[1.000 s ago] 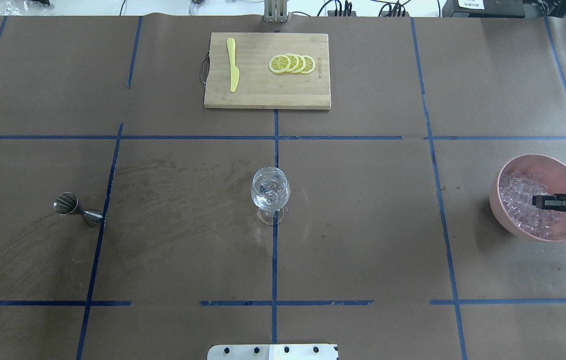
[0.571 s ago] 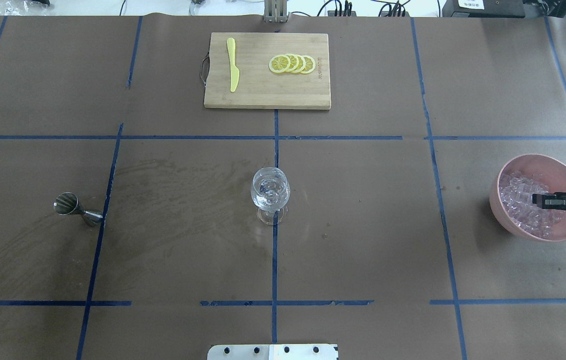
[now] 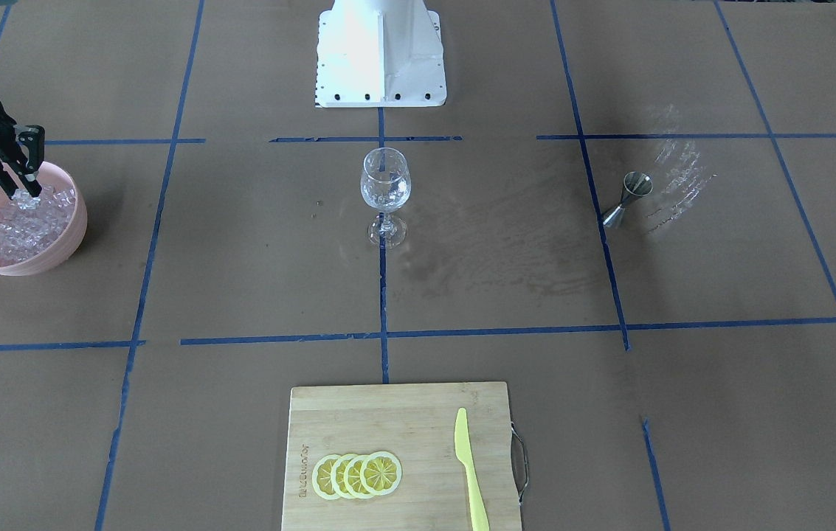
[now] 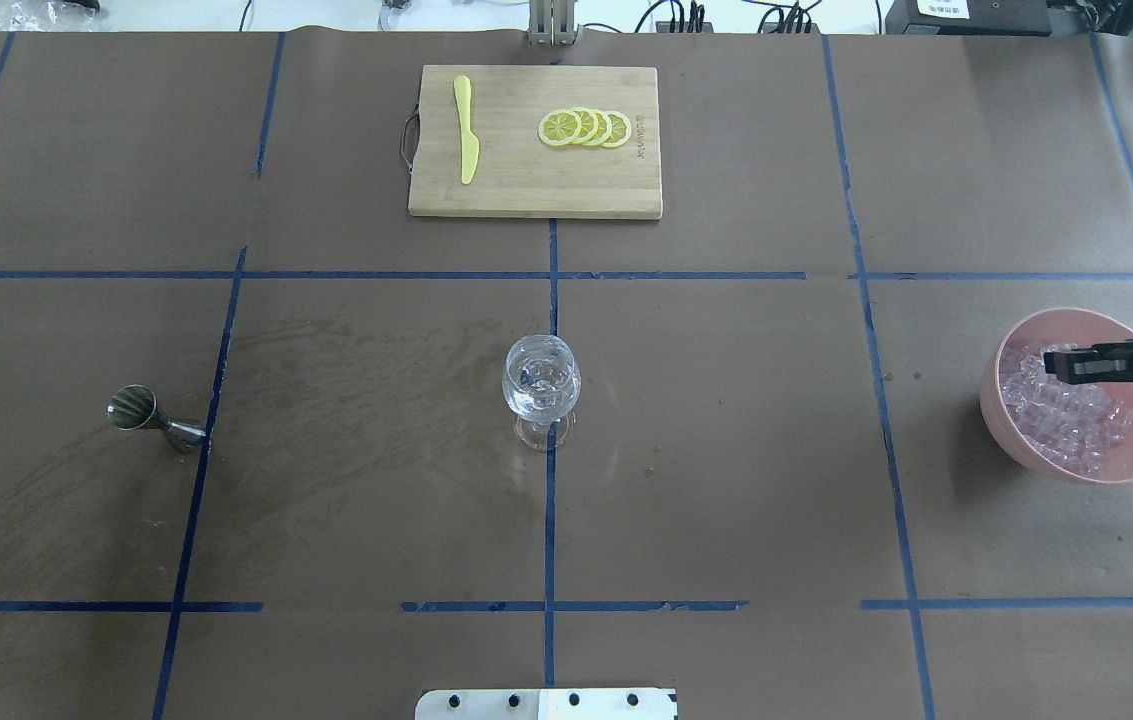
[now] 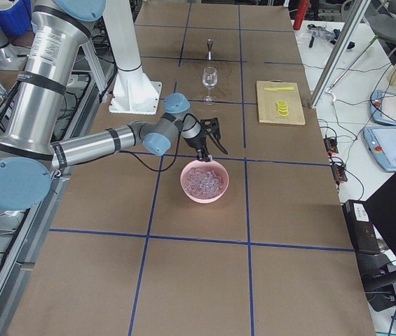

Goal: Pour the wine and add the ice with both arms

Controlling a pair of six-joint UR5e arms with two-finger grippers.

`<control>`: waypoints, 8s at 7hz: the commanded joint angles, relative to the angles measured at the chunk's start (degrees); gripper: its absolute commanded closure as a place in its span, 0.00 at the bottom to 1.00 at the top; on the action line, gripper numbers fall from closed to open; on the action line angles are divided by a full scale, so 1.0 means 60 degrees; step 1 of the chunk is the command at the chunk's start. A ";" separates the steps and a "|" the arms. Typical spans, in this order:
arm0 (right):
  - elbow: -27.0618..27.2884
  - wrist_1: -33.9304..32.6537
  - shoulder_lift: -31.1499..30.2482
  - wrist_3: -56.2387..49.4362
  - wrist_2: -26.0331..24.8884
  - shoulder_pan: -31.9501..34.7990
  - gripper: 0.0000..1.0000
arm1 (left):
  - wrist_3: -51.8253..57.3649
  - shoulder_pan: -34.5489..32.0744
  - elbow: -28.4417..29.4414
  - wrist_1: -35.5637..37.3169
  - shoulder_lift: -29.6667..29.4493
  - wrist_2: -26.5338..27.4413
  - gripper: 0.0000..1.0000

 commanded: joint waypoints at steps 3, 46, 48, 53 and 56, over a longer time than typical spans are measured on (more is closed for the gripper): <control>0.0302 -0.5172 0.5091 -0.0189 0.0633 -0.0474 1.00 | 0.0000 0.0002 -0.0103 0.0000 -0.0006 -0.0014 0.00; -0.3771 -0.5631 0.0725 -0.9672 0.4412 0.7010 0.00 | 0.0630 0.0500 -0.0264 0.0835 0.0287 -0.0102 0.00; -0.3800 -0.4721 0.0638 -0.9666 0.4412 0.6963 0.00 | 0.0630 0.0500 -0.0249 0.0835 0.0287 -0.0102 0.00; -0.3873 -0.4749 0.0594 -0.9666 0.4427 0.6963 0.00 | 0.0630 0.0514 -0.0249 0.0835 0.0287 -0.0102 0.00; -0.3902 -0.4749 0.0594 -0.9680 0.4441 0.6963 0.00 | 0.0630 0.0514 -0.0235 0.0835 0.0287 -0.0102 0.00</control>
